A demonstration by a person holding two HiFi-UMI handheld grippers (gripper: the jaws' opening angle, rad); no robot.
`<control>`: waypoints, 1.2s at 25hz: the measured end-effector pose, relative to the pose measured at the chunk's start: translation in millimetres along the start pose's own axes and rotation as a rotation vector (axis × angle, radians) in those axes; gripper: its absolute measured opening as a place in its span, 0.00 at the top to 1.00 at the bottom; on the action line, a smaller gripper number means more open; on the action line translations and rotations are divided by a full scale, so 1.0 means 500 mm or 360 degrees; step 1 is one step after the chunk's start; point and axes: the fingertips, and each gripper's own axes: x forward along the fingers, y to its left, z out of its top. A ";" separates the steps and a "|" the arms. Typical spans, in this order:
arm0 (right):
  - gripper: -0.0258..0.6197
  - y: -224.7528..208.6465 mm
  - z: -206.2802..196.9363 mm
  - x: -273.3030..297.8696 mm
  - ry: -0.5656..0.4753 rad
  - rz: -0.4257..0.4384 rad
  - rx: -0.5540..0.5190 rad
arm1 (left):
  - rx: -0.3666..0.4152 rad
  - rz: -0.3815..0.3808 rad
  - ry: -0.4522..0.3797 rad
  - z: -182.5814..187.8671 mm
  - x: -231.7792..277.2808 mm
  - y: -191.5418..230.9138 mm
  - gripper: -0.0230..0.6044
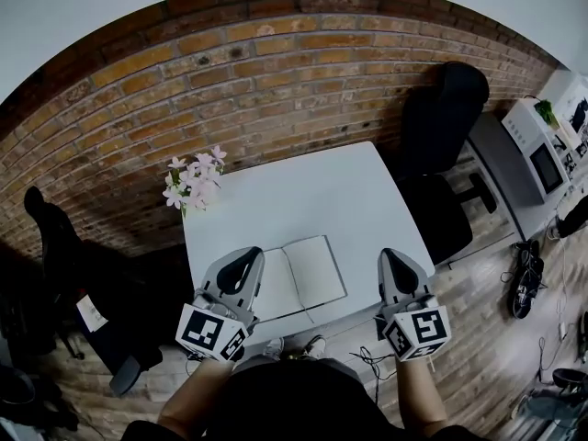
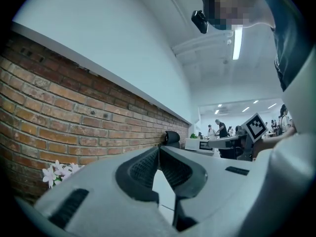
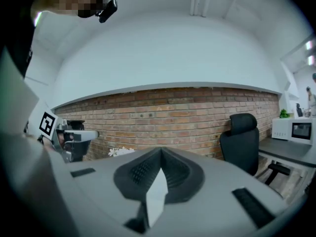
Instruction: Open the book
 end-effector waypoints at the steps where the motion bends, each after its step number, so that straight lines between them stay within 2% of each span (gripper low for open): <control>1: 0.94 -0.001 0.017 -0.011 -0.0038 -0.0009 0.0003 | 0.0014 0.0009 0.0002 0.002 -0.002 0.002 0.91; 5: 0.94 -0.016 0.077 -0.060 -0.0169 -0.0109 -0.0059 | 0.0070 0.0040 0.0005 0.010 -0.011 0.012 0.92; 11: 0.94 -0.046 0.125 -0.128 -0.0279 -0.0245 -0.0050 | 0.0110 0.0053 -0.0019 0.038 -0.031 0.006 0.92; 17: 0.94 -0.105 0.139 -0.176 -0.0304 -0.0412 -0.0089 | 0.0190 0.0062 -0.0059 0.073 -0.043 -0.015 0.92; 23: 0.94 -0.113 0.132 -0.176 -0.0293 -0.0411 -0.0131 | 0.0348 0.0059 -0.0061 0.081 -0.038 -0.037 0.92; 30: 0.94 -0.092 0.115 -0.142 -0.0267 -0.0347 -0.0164 | 0.0332 0.0104 -0.0062 0.077 -0.043 -0.034 0.92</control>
